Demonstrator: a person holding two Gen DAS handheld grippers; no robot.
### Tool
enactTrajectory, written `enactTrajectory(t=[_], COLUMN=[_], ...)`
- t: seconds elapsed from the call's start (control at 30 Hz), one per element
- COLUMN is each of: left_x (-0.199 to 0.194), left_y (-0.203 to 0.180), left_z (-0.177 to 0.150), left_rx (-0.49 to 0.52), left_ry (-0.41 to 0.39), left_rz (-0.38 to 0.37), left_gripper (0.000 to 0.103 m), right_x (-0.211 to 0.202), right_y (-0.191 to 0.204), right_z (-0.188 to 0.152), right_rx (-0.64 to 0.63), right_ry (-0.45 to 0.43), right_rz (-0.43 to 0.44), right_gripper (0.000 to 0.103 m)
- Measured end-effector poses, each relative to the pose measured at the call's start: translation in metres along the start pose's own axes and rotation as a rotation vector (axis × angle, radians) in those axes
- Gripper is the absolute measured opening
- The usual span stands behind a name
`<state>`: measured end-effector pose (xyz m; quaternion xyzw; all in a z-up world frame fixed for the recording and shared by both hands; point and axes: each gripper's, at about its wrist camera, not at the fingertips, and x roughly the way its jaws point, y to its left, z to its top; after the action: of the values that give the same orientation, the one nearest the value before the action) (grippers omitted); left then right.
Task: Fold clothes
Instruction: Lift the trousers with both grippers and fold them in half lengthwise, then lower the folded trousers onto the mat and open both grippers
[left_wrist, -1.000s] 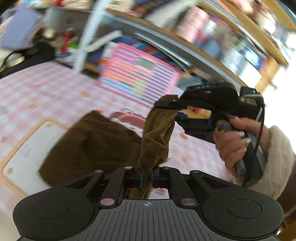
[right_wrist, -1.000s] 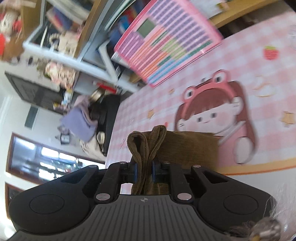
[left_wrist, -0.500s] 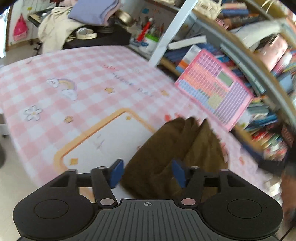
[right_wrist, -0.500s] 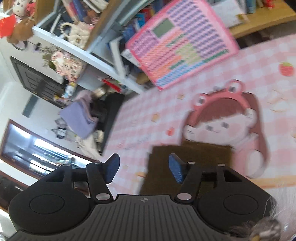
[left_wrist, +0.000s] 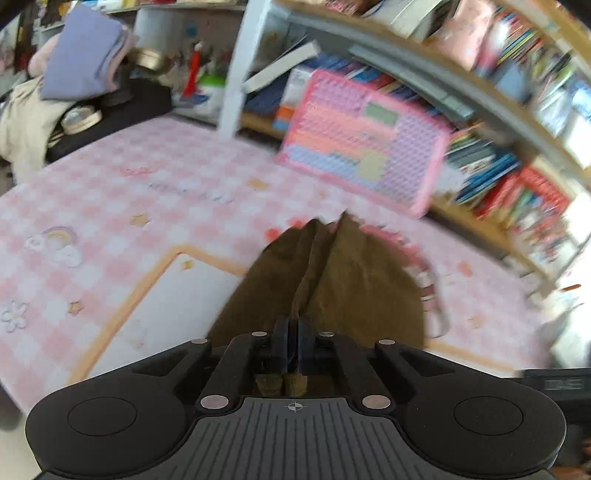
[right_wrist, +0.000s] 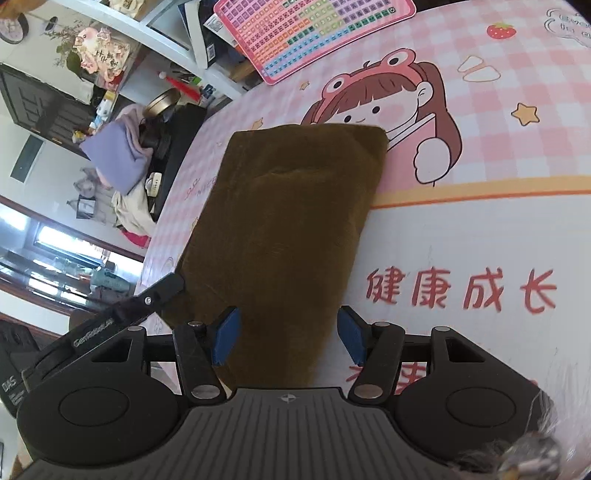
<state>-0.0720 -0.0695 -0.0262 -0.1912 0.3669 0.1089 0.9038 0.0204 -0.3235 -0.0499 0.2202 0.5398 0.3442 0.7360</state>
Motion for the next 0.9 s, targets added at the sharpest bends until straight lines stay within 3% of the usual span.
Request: enactTrajectory(t=[0.07,0.3,0.57,0.73,0.9], left_x=[0.021,0.019,-0.007,-0.025,-0.027], left_y=[0.005,0.013,0.024,0.037,0.053], left_z=[-0.004,0.002,0.014,0.014,0.015], left_rx=[0.016,0.047,0.185,0.297,0.392], left_ry=[0.071,0.05,0.026,0.019,0.049], left_rz=[0.025,-0.041,-0.233,-0.322,-0.367], left_gripper=[0.005,0.01,0.03,0.057,0.06], right_x=[0.0,-0.009,-0.021,-0.012,0.008], right_y=[0.0,0.004,0.026,0.054,0.089], right_z=[-0.002,-0.012,-0.043,-0.073,-0.104], right_rx=[0.009,0.026,0.069,0.147,0.125], right_ry=[-0.005,-0.067,-0.242,-0.331,-0.38], right_rz=[-0.006,-0.048,-0.173,-0.259,-0.364], right_gripper=[0.057,0.057,0.057,0.057,0.057])
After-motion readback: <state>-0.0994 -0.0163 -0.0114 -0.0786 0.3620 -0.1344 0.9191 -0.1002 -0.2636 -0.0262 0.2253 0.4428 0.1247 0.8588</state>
